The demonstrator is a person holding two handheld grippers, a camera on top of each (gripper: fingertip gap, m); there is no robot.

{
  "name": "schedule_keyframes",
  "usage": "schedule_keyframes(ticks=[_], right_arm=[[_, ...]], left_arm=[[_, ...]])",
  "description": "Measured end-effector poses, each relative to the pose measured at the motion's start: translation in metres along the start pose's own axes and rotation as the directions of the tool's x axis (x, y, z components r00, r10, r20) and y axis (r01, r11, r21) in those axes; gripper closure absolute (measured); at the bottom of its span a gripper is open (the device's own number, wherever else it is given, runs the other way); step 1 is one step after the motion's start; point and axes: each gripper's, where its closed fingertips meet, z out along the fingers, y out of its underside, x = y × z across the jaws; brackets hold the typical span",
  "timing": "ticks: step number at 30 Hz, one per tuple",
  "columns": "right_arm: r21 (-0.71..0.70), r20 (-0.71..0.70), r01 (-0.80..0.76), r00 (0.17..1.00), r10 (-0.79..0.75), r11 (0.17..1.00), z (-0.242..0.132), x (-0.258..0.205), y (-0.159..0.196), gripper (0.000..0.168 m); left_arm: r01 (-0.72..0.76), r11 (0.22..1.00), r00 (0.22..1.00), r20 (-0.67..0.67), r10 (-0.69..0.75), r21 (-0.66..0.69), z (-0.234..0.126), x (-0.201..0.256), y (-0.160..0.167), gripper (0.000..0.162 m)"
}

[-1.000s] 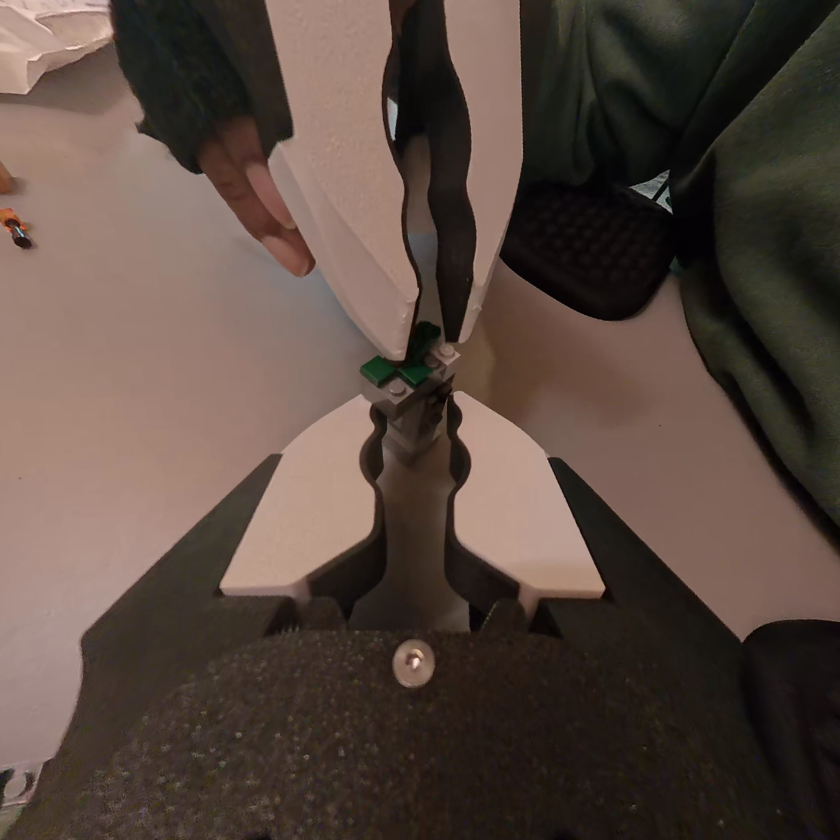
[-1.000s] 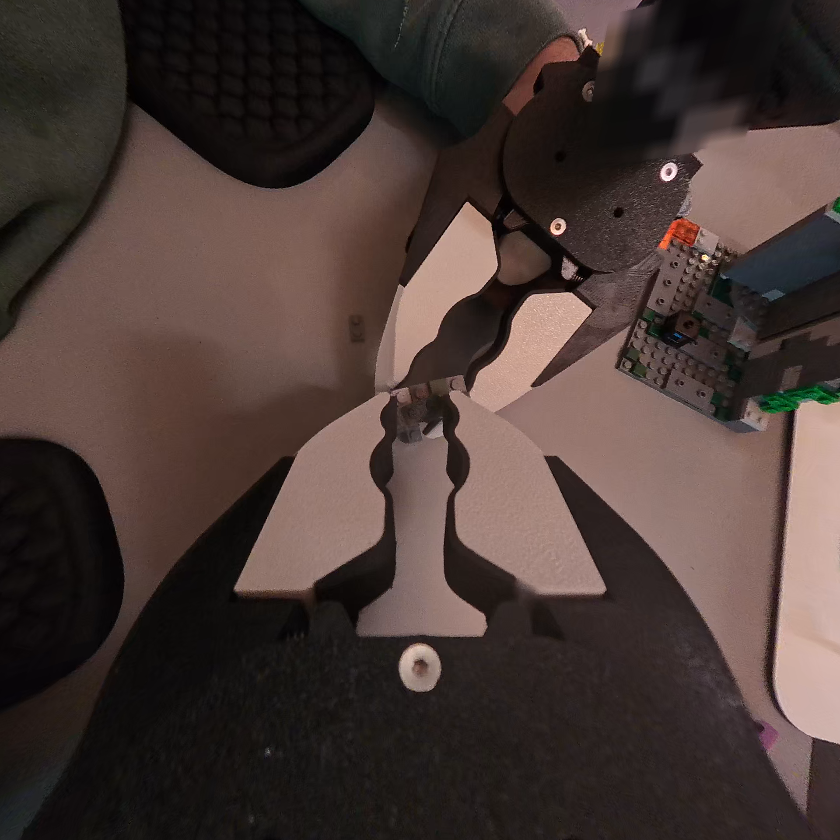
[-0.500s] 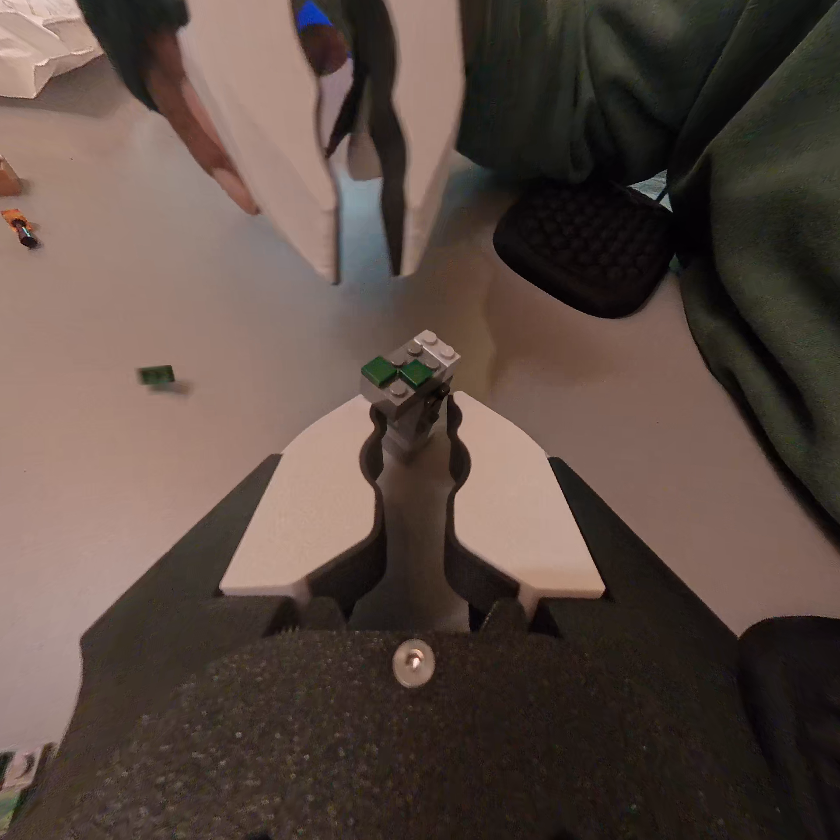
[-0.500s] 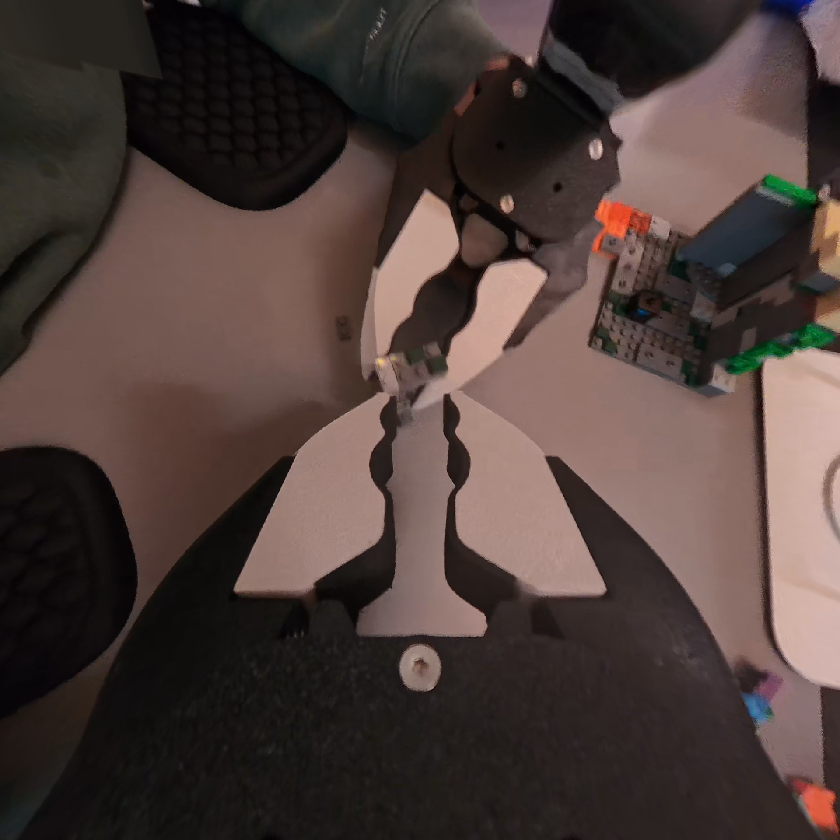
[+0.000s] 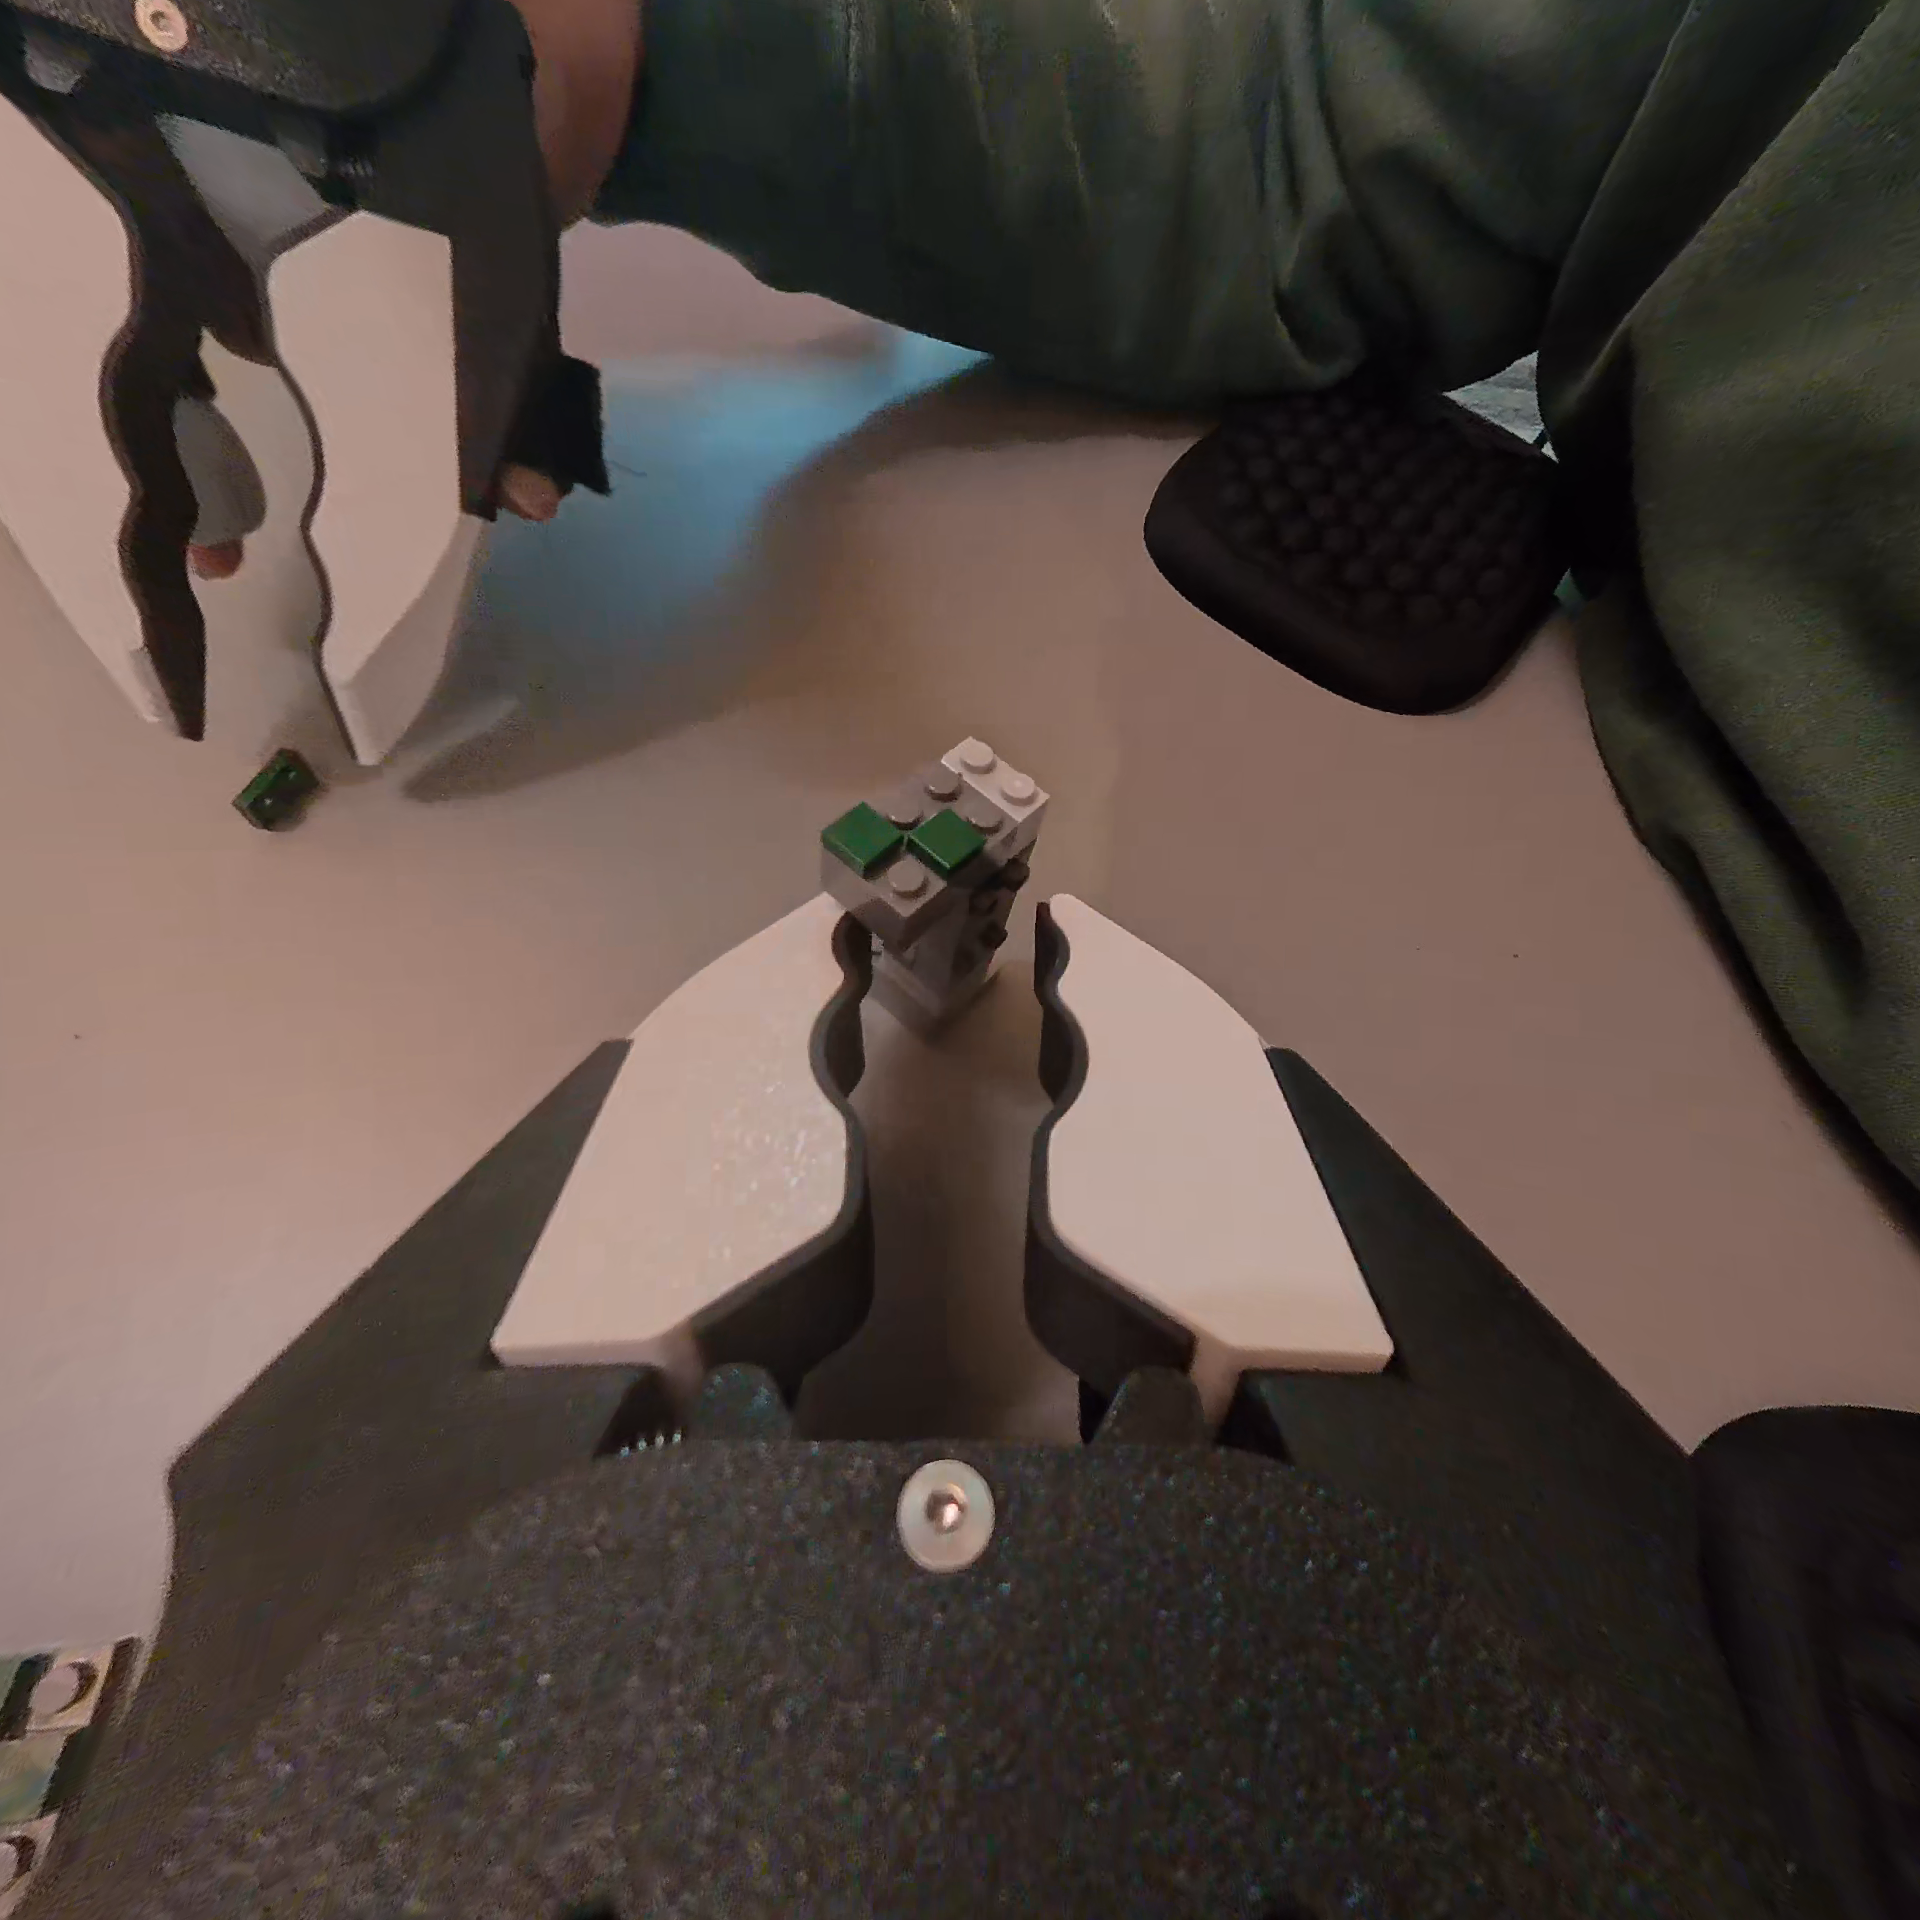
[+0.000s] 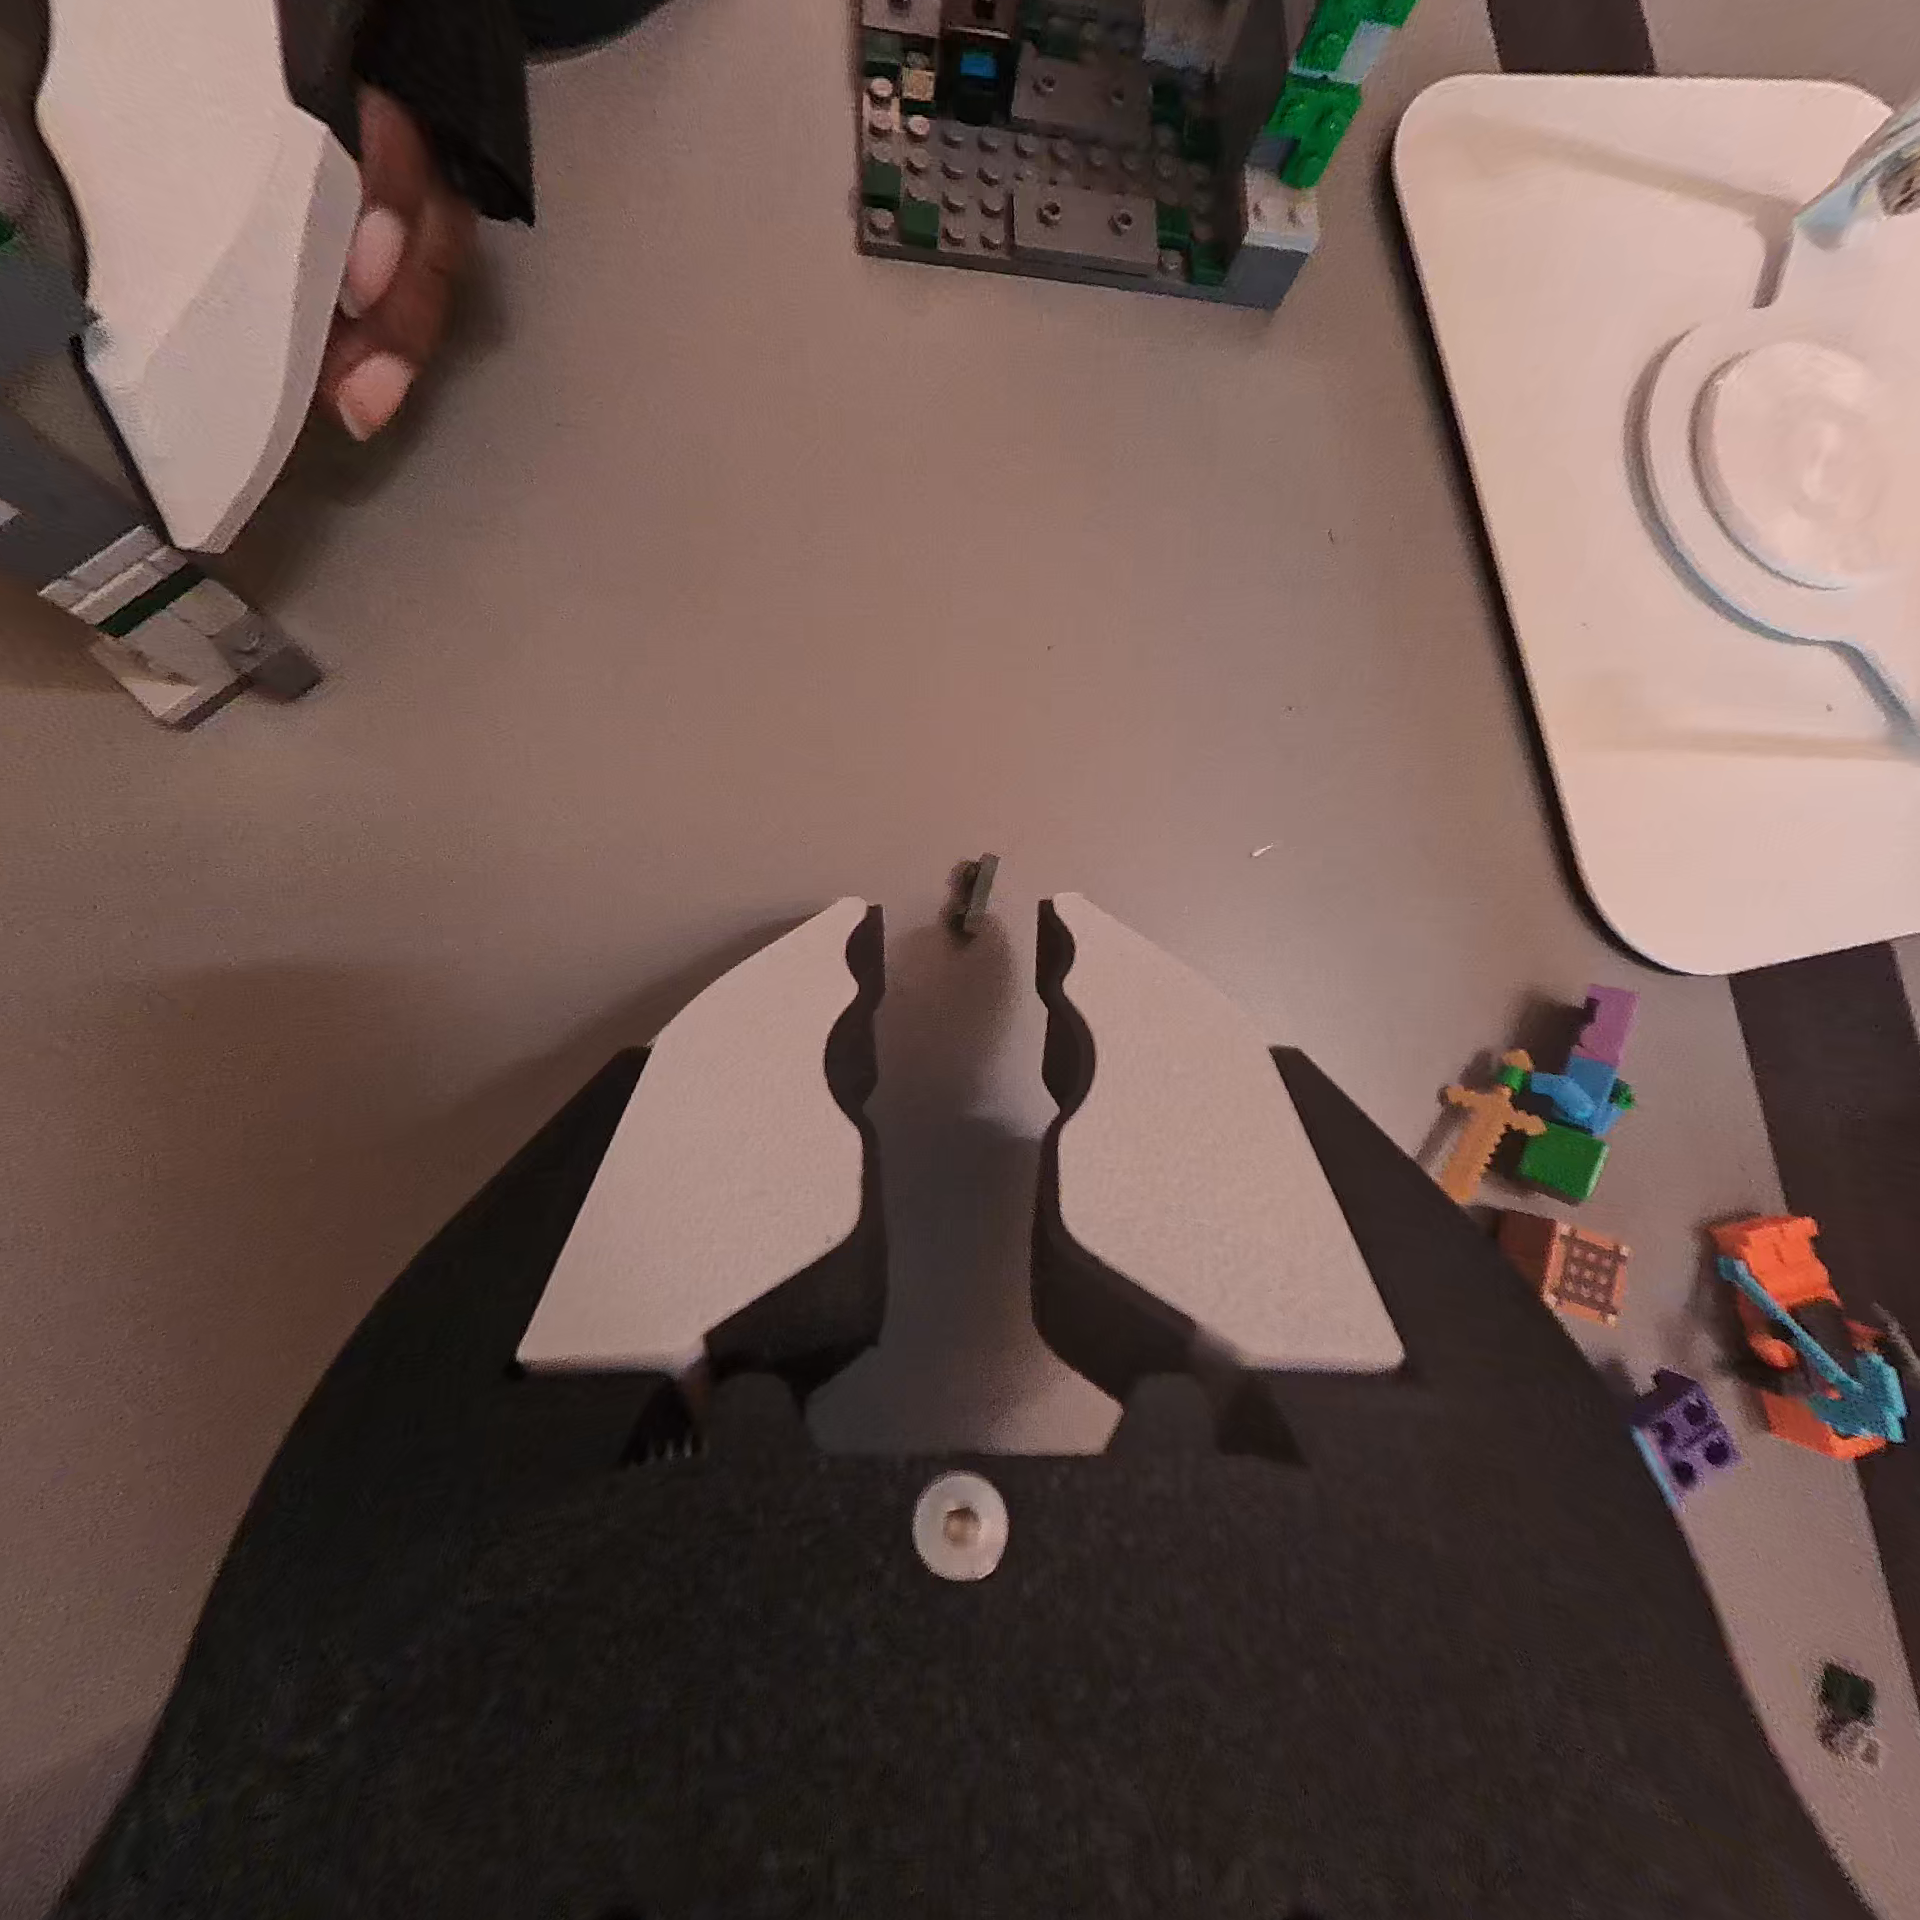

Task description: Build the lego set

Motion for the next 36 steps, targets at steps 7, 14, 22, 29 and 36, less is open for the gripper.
schedule_keyframes(ticks=[7, 14, 22, 29, 36], right_arm=[[-0.033, -0.019, -0.030, 0.999, 0.029, 0.999, 0.007, 0.001, 0.003, 0.164], [0.138, 0.208, -0.194, 0.964, 0.163, 0.971, -0.021, -0.043, -0.042, 0.164], [0.240, 0.518, -0.550, 0.769, 0.374, 0.800, -0.047, -0.097, -0.090, 0.164], [0.230, 0.678, -0.656, 0.638, 0.365, 0.719, -0.058, -0.120, -0.108, 0.164], [0.189, 0.747, -0.700, 0.558, 0.362, 0.689, -0.064, -0.127, -0.114, 0.164]], left_arm=[[0.005, 1.000, 1.000, 0.000, -0.005, 0.009, -0.002, 0.000, 0.000, 0.132], [0.007, 1.000, 0.999, 0.037, -0.008, 0.029, -0.017, -0.003, -0.001, 0.131], [-0.121, 0.986, 0.965, 0.247, 0.091, 0.110, -0.048, -0.012, -0.037, 0.137], [-0.333, 0.939, 0.914, 0.275, 0.299, 0.083, -0.038, 0.016, -0.062, 0.143], [-0.432, 0.900, 0.860, 0.327, 0.392, 0.059, -0.037, 0.018, -0.066, 0.152]])
